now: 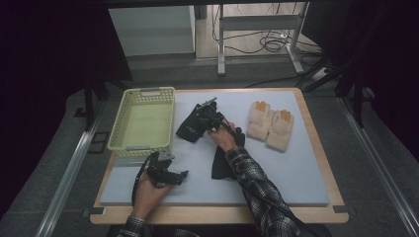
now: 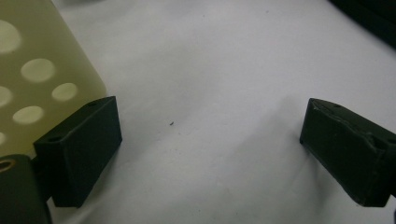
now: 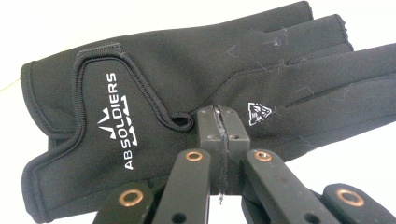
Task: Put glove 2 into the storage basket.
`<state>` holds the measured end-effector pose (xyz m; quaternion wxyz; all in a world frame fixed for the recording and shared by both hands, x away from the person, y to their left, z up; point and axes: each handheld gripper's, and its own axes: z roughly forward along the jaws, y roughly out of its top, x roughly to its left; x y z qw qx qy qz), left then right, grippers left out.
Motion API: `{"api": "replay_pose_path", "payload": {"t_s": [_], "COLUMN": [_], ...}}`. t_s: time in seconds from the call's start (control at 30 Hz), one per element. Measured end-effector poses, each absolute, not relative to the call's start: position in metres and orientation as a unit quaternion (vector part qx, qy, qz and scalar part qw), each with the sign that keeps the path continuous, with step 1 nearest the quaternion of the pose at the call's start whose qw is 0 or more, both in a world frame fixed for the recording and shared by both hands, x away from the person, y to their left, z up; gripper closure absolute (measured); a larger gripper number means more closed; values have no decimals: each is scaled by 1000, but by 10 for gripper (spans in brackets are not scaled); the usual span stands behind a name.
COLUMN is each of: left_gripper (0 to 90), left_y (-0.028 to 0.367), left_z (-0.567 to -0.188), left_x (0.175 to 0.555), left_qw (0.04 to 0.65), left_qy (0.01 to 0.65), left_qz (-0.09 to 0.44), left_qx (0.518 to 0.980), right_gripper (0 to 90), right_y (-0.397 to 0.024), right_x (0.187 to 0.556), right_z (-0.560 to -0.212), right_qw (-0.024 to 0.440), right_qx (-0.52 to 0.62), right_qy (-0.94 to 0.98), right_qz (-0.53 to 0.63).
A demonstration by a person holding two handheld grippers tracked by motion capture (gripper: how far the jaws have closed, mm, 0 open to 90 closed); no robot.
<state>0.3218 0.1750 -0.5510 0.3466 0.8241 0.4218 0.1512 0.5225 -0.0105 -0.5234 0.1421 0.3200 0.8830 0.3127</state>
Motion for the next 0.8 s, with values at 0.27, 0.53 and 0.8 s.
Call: {"api": "replay_pose_path", "payload": {"t_s": [0.27, 0.53, 0.8], "left_gripper": [56, 56, 56], "left_y": [175, 175, 175], "left_z": [-551, -551, -551], "left_x": [322, 322, 322], "left_qw": [346, 348, 346], "left_qy": [422, 423, 421], "left_qz": [151, 151, 152], "left_qx": [824, 823, 825], "right_gripper": [890, 890, 891], "right_y": [-24, -38, -57], "right_x": [515, 499, 477], "right_z": [-507, -480, -452], "right_qw": [125, 122, 122], "right_qx": [313, 295, 275], "right_qy": [879, 879, 876], "right_qz": [338, 353, 377]}}
